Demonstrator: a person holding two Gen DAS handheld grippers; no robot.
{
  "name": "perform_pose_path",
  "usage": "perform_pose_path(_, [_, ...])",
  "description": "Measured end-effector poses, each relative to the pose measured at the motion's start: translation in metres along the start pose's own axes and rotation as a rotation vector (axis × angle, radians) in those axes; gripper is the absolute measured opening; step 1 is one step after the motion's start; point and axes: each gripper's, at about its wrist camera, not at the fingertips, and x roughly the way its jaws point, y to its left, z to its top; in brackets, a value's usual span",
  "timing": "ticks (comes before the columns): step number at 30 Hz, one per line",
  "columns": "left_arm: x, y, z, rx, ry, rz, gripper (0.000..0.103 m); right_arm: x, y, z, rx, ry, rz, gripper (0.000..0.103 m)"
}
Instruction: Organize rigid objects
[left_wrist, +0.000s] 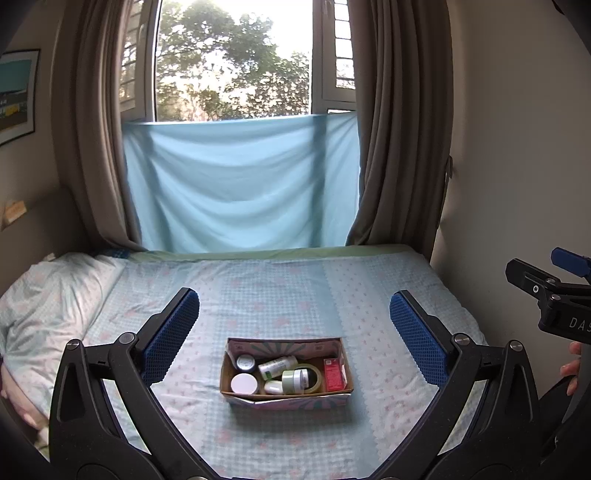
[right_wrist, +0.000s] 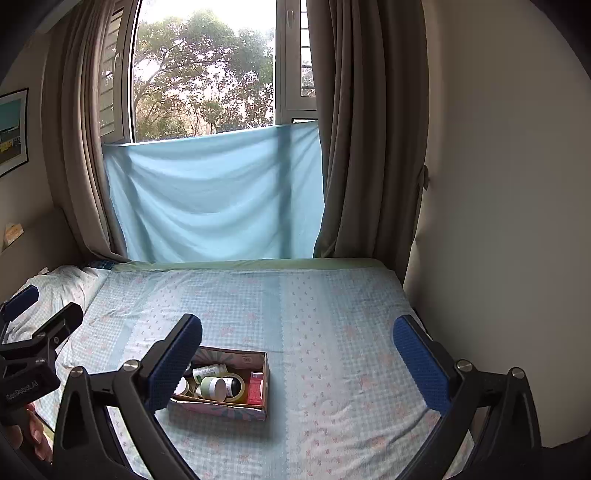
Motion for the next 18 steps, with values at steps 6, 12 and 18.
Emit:
perform_pose_path(6, [0.0017,-0.0006,0.0006,0.005,0.003,0.007,0.103,0.0015,-0.0004,0.0002,0.004,0.000,0.004,0.103])
perform_pose_path(12, [0.0034,0.0004,0.0015,0.005,0.006,0.019,0.103,0.0040,0.0001,0.0001,0.007,0.001,0.006,0.103])
perform_pose_path(18, [0.0053,0.0011,0.0024,0.007,0.011,0.023,0.103,0.0035,-0.0004,-0.0001,0.007,0.001,0.006,0.103])
